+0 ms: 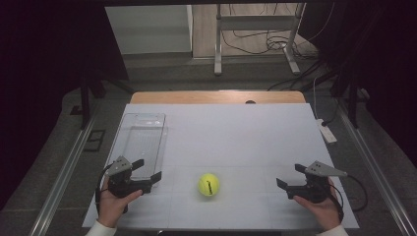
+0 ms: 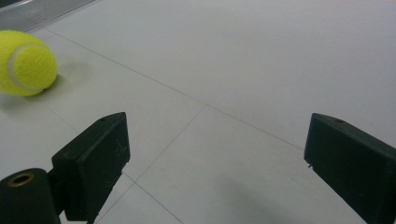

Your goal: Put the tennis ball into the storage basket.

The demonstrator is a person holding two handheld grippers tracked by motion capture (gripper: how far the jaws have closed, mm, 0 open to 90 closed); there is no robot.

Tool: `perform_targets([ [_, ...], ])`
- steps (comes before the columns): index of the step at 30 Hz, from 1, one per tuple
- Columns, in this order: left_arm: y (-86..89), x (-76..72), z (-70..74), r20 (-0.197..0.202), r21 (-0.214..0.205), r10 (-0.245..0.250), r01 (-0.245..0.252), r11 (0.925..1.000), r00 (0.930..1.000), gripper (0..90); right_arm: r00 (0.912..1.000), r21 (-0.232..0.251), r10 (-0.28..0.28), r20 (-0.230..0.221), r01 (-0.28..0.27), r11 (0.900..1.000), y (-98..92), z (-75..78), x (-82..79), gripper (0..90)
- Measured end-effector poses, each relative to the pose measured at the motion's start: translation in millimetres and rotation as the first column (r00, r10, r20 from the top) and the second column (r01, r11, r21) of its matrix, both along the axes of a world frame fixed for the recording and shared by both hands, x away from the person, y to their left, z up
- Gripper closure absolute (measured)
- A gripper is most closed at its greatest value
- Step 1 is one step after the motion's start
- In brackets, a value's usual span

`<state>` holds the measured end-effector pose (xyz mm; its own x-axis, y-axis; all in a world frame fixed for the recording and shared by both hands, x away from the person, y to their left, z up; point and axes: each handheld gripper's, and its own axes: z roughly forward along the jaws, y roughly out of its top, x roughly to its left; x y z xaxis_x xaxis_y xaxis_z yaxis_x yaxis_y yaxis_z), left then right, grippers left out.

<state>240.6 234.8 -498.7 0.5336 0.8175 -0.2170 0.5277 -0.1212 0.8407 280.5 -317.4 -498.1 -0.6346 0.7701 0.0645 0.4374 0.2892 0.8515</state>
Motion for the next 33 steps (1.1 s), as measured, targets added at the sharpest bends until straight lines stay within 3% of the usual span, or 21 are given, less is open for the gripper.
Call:
perform_targets([
  [26, -2.1, 0.4, 0.7, 0.008, 0.012, -0.002, 0.002, 0.9999, 1.0000, 12.8, 0.9998, 0.004, 0.009, -0.018, -0.009, 1.0000, 0.3, -3.3, 1.6, 8.1],
  [33, -5.4, 1.0, 1.4, 0.010, 0.007, -0.016, 0.015, 0.9999, 0.9998, 12.8, 1.0000, -0.006, 0.005, 0.001, -0.005, 1.0000, 3.1, 1.7, -5.5, 8.1],
])
